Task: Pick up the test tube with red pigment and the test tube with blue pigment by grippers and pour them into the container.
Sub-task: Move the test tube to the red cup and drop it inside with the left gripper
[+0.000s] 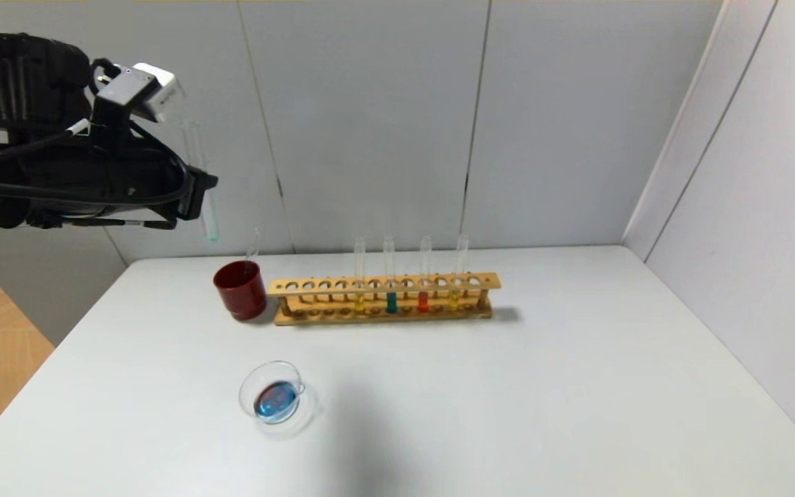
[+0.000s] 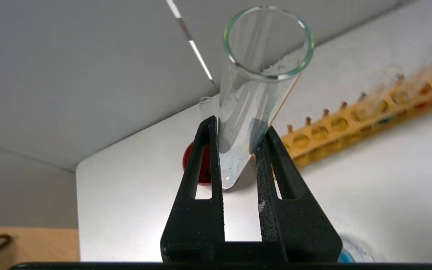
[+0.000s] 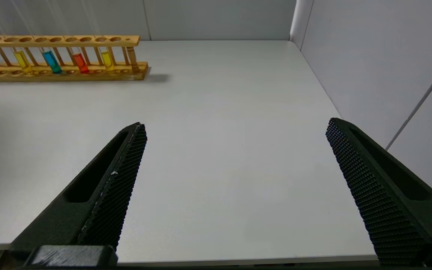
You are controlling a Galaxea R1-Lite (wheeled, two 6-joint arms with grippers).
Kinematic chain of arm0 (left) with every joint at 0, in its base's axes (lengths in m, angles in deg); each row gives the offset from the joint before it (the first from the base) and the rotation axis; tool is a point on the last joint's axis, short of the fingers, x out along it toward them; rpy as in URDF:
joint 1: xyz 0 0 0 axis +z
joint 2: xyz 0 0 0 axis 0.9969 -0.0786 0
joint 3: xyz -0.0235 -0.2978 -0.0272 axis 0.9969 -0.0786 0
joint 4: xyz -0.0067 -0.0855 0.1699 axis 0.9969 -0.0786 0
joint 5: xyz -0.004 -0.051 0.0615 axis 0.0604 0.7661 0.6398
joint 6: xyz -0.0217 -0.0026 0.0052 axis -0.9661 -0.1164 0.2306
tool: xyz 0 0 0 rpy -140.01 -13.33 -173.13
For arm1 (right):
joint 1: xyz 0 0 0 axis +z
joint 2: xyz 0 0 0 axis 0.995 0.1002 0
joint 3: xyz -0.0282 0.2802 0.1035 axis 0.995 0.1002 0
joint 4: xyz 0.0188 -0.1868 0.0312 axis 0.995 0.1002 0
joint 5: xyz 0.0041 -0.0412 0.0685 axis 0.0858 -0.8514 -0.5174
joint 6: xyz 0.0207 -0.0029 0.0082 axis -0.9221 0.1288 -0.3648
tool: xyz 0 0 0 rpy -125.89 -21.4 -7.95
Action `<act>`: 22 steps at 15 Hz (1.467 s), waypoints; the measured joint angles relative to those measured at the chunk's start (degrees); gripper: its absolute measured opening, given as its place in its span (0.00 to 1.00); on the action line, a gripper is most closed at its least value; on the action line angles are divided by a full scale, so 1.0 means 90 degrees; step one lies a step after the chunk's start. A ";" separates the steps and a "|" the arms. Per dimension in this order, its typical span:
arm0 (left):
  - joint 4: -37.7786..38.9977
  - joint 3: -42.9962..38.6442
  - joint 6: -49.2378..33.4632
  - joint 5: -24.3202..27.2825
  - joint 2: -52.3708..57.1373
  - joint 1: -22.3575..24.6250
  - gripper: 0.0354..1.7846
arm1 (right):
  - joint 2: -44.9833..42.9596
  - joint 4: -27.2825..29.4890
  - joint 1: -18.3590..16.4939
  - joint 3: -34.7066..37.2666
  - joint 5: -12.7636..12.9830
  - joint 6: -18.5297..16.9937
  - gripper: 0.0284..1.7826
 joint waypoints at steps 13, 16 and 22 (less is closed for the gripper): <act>0.2622 -0.0680 -0.1350 0.0807 -0.1693 0.1169 0.15 | 0.0000 0.0000 0.0003 0.0000 -0.0003 0.0000 0.98; 0.2909 -0.0860 -0.1349 0.0807 -0.2125 0.1166 0.15 | 0.0000 0.0000 0.0005 0.0000 -0.0003 0.0003 0.98; 0.3553 -0.1164 -0.1349 0.0798 -0.2701 0.1174 0.15 | 0.0000 0.0000 0.0003 0.0000 -0.0003 0.0003 0.98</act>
